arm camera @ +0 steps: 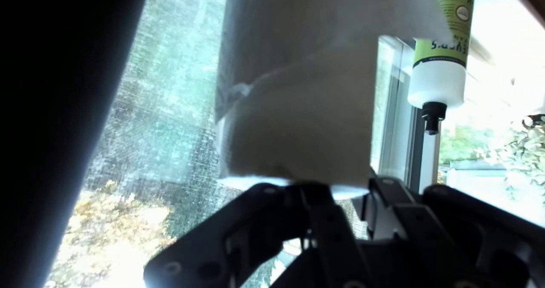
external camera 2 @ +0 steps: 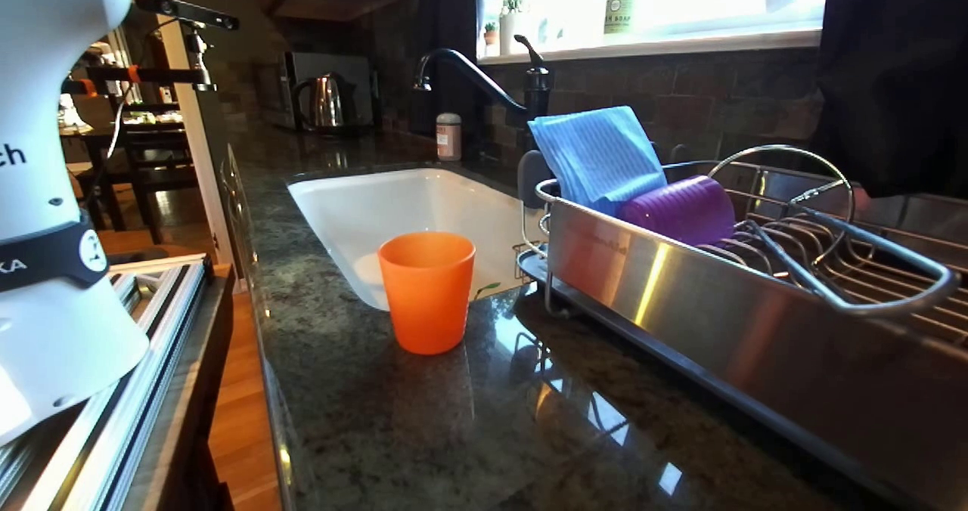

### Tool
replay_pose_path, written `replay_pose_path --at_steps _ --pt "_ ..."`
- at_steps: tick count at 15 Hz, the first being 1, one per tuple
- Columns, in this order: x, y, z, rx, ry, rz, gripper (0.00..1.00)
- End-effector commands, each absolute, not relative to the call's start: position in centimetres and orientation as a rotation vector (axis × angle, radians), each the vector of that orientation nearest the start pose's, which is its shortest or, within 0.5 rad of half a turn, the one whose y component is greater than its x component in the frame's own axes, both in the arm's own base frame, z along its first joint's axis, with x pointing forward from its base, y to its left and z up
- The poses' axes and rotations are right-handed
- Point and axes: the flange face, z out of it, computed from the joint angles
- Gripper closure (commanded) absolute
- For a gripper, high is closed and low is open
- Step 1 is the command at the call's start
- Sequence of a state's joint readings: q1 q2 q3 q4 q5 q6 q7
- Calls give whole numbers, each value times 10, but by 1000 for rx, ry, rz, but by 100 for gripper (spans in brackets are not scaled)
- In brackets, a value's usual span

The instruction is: Put the paper towel on the window sill

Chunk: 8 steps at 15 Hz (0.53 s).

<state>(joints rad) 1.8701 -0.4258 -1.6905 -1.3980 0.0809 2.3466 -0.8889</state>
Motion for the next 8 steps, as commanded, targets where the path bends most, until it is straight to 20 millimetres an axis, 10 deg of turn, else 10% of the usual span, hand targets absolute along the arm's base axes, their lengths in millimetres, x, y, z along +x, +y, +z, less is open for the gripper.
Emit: replay_pose_path --at_steps 1,8 --pt "667 -54 718 -2427 -996 -1415 95" --pt "705 -51 714 -2422 -883 -1461 95"
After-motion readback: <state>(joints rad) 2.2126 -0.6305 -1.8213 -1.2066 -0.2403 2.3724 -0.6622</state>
